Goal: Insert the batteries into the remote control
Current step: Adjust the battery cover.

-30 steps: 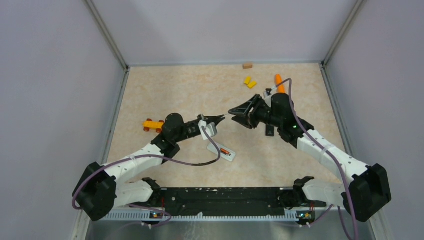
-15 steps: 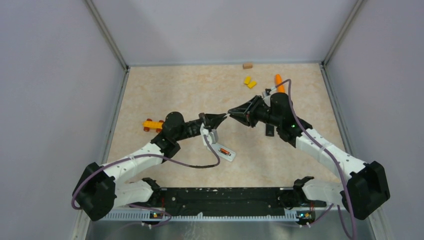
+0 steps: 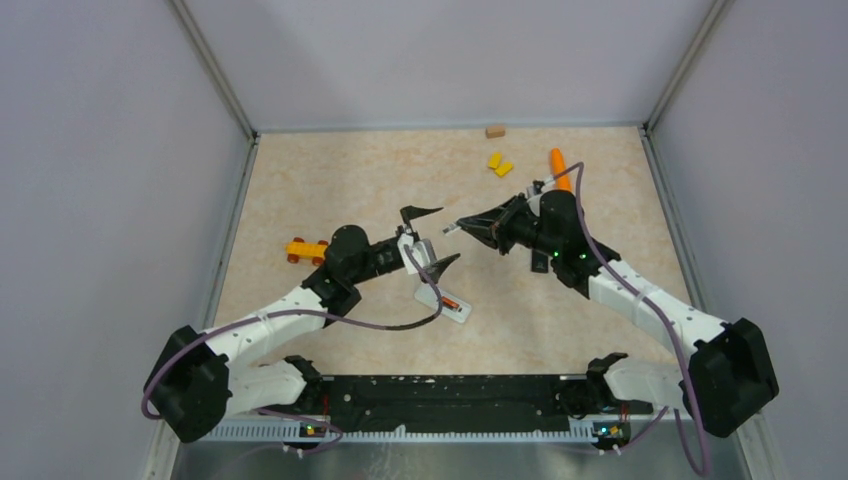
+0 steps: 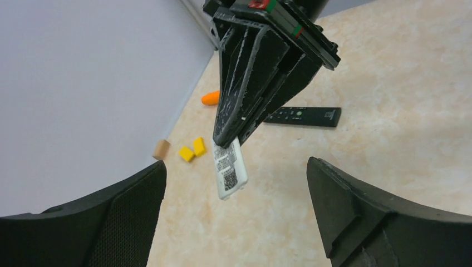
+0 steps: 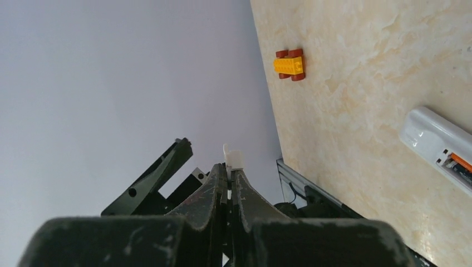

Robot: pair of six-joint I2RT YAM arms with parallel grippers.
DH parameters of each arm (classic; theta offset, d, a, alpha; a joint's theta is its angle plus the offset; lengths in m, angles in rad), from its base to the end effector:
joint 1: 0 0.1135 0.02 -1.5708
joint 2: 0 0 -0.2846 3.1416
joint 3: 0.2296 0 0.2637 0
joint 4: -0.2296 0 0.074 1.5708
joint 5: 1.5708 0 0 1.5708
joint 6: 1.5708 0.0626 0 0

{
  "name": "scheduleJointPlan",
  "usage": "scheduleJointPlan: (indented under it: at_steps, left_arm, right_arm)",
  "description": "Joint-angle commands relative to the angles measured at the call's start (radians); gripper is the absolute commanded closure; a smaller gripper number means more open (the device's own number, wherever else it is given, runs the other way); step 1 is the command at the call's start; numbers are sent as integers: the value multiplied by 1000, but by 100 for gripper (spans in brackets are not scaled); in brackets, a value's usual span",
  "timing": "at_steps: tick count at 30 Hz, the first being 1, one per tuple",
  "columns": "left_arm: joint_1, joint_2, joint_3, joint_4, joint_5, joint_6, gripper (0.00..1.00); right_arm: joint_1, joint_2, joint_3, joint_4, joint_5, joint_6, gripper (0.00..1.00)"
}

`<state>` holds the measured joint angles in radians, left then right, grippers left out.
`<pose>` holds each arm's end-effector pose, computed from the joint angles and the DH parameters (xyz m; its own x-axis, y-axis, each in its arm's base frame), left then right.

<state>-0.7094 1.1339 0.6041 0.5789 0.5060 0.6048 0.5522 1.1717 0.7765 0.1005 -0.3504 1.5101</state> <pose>0.1927 -0.2055 0.2997 0.5635 0.1718 -0.8081 0.7497 0.3047 0.5875 0.2412 0.1739 0.2937 -0.7859 0.6169 0.0415 0.2000 0.1901 0.9612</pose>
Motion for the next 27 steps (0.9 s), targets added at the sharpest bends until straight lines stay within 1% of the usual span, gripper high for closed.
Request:
scheduleJointPlan:
  at_steps: [1, 3, 4, 5, 6, 8, 9, 10, 12, 14, 17, 20, 24, 27]
  left_arm:
    - [-3, -40, 20, 43, -72, -369, 1]
    - [-3, -49, 25, 35, -135, -610, 1]
    - [-2, -52, 31, 23, -149, -764, 1]
    - [-1, -56, 39, 3, -154, -856, 1]
    - [-2, -60, 49, -30, -179, -960, 1]
    - [9, -72, 75, -123, -274, -1217, 1]
    - [26, -76, 73, -132, -262, -1342, 1]
    - [40, -80, 59, -100, -215, -1443, 1]
    - [46, -90, 12, 15, -176, -1621, 2]
    - [47, -88, -2, 67, -168, -1713, 6]
    - [48, -77, 16, 54, -193, -1788, 15]
    - [49, -52, 28, 87, -206, -1848, 25]
    - [50, 0, 42, 158, -206, -1888, 42]
    - [54, 43, 53, 220, -186, -1914, 49]
  right_arm:
    - [-3, -34, -10, 102, 71, -47, 100]
    - [-3, -45, -17, 109, 99, -88, 100]
    - [-3, -52, -26, 125, 113, -105, 100]
    - [-3, -63, -36, 143, 125, -124, 100]
    - [-2, -74, -43, 154, 137, -143, 100]
    - [-3, -98, -59, 170, 163, -178, 100]
    - [-3, -110, -65, 182, 172, -193, 100]
    - [-3, -121, -72, 200, 174, -210, 100]
    - [-3, -137, -75, 222, 169, -243, 100]
    - [-3, -145, -81, 250, 150, -254, 100]
    - [-3, -151, -91, 301, 110, -249, 100]
    - [-2, -160, -95, 321, 84, -239, 100]
    - [-3, -171, -99, 336, 57, -216, 100]
    - [-3, -169, -100, 338, 30, -192, 100]
